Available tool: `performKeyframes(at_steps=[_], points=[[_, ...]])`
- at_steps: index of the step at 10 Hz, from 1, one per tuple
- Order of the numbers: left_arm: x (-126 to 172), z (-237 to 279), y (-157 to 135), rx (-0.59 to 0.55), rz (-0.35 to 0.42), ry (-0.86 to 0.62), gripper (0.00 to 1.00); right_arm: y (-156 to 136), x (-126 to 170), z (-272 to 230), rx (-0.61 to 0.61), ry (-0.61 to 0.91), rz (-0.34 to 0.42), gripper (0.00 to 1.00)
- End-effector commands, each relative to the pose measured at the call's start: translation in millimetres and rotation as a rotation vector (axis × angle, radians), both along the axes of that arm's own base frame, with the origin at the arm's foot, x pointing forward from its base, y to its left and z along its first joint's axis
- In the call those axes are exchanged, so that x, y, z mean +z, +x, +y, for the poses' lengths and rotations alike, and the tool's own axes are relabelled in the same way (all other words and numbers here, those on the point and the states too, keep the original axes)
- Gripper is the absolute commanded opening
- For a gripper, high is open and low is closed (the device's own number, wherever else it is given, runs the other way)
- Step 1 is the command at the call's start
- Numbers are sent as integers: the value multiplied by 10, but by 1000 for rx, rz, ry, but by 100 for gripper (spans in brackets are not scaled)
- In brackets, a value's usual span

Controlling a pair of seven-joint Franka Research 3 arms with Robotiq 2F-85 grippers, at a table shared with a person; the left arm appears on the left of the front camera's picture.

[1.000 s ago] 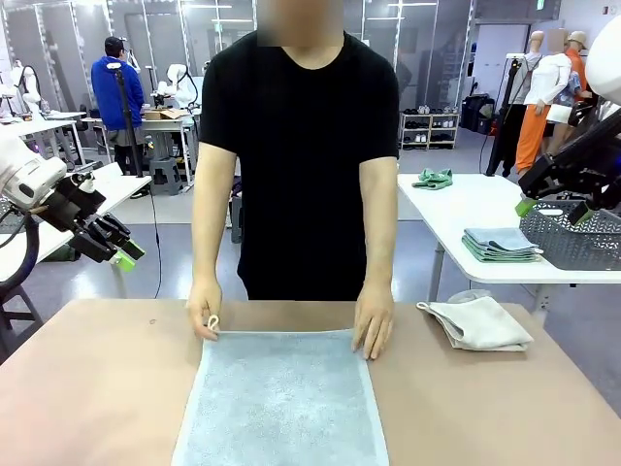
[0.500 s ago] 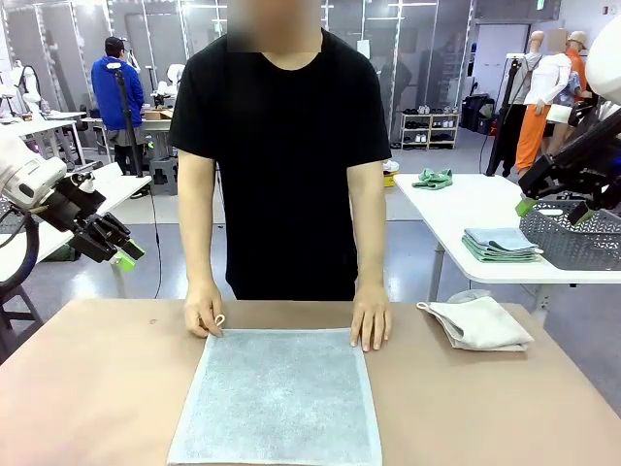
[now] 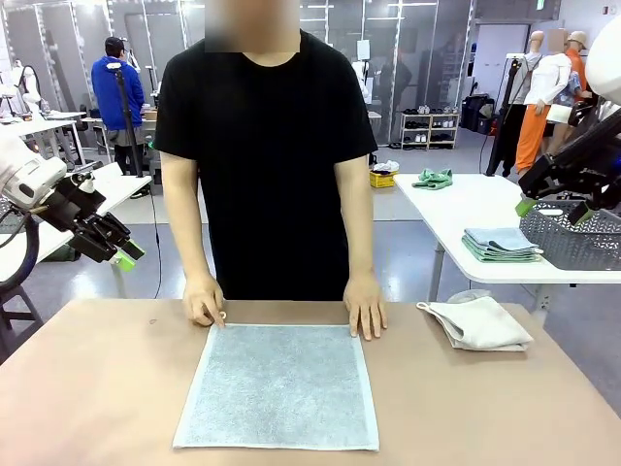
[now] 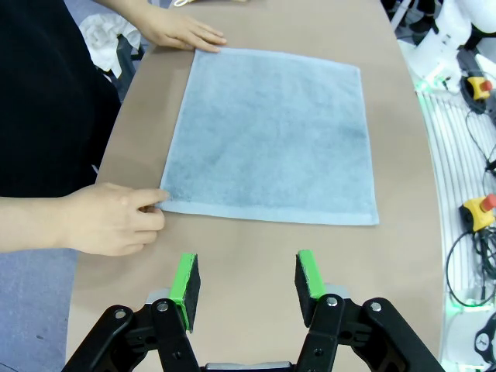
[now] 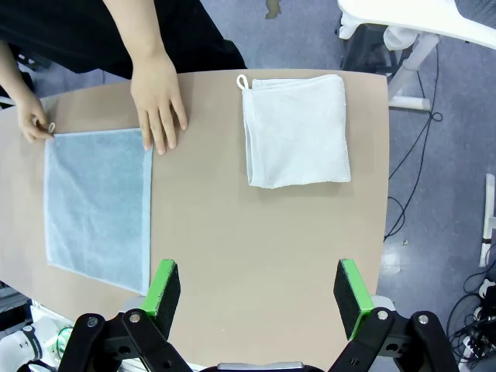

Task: Fold the towels and place them in the basket.
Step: When a person lays out a Towel with hook on the table, fold it in half twice.

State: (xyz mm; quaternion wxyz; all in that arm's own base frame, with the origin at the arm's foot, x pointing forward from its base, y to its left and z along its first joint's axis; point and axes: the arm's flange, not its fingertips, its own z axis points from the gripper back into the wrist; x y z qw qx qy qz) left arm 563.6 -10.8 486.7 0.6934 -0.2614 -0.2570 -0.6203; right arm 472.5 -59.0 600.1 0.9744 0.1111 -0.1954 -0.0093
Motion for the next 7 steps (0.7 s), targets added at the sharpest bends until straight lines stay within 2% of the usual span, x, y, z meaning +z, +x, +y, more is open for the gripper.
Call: performKeyframes(at_steps=[1,7], points=[[14,3,-7,1,-5,4,64,23,3,11,-8,-5,4,100],[0,0,0,0,0,0,64,0,0,0,0,0,0,100]])
